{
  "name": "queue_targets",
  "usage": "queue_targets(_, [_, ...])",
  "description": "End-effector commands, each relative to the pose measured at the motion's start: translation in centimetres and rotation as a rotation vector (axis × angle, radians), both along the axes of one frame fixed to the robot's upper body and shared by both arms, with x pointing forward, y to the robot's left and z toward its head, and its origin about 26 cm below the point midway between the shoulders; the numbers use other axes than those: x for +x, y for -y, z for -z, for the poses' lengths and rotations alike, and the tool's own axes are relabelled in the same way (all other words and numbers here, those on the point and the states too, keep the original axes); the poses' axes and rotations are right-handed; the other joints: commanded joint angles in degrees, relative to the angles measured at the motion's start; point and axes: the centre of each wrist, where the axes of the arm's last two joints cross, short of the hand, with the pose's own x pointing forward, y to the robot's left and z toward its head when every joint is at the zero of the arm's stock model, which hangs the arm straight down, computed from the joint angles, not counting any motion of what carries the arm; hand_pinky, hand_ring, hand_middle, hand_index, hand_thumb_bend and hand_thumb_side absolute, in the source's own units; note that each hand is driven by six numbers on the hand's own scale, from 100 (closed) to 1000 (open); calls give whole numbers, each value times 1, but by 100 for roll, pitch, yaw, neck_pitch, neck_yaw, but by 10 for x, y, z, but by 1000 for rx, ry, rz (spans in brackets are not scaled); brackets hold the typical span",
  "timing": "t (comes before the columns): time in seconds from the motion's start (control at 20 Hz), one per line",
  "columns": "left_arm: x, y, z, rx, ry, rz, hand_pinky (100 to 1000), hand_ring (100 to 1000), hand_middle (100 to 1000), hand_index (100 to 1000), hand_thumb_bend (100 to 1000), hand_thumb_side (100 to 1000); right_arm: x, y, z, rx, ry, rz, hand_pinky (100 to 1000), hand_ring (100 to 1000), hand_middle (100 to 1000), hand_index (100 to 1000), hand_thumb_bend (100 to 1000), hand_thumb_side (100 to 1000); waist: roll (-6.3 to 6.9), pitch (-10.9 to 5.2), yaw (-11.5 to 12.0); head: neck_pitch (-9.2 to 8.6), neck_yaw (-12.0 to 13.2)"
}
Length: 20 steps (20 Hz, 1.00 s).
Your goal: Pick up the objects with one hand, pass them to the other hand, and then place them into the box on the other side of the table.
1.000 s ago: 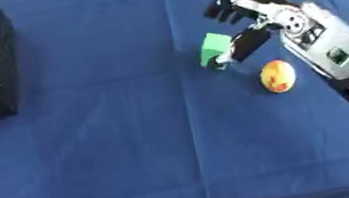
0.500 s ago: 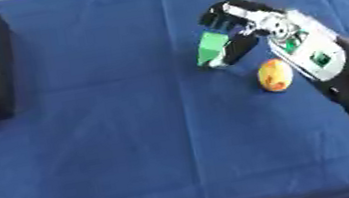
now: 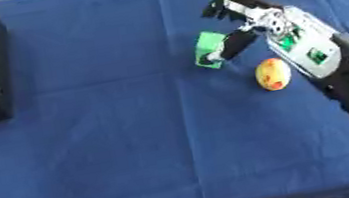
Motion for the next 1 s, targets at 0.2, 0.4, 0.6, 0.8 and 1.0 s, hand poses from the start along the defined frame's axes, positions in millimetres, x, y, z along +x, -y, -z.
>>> queue_targets(0.2, [-1, -2, -6, 21, 13, -5, 768, 753, 759, 700, 227, 641, 5, 10, -11, -32, 3, 20, 810, 832, 769, 814, 598, 240, 52, -71, -14, -13, -51])
queue_targets(0.4, [-1, -2, -4, 23, 7, -4, 768, 753, 759, 700, 228, 642, 7, 12, -9, -32, -21, 22, 800, 823, 753, 800, 589, 244, 63, -66, -19, -13, -68])
queue_targets(0.6, [-2, -1, -4, 27, 7, -2, 768, 753, 758, 700, 229, 641, 9, 15, -8, -24, -33, 36, 798, 821, 746, 794, 585, 241, 75, -62, -12, -13, -71])
queue_targets(0.8, [-2, -1, -5, 28, 11, -1, 768, 753, 758, 700, 228, 640, 10, 16, -6, -22, -37, 45, 798, 820, 745, 793, 590, 240, 84, -55, -1, -13, -86])
queue_targets(1.0, [-2, 0, -4, 29, 10, 1, 768, 753, 758, 700, 226, 641, 12, 17, -2, -22, -49, 57, 797, 818, 741, 789, 590, 238, 93, -45, 18, -13, -104])
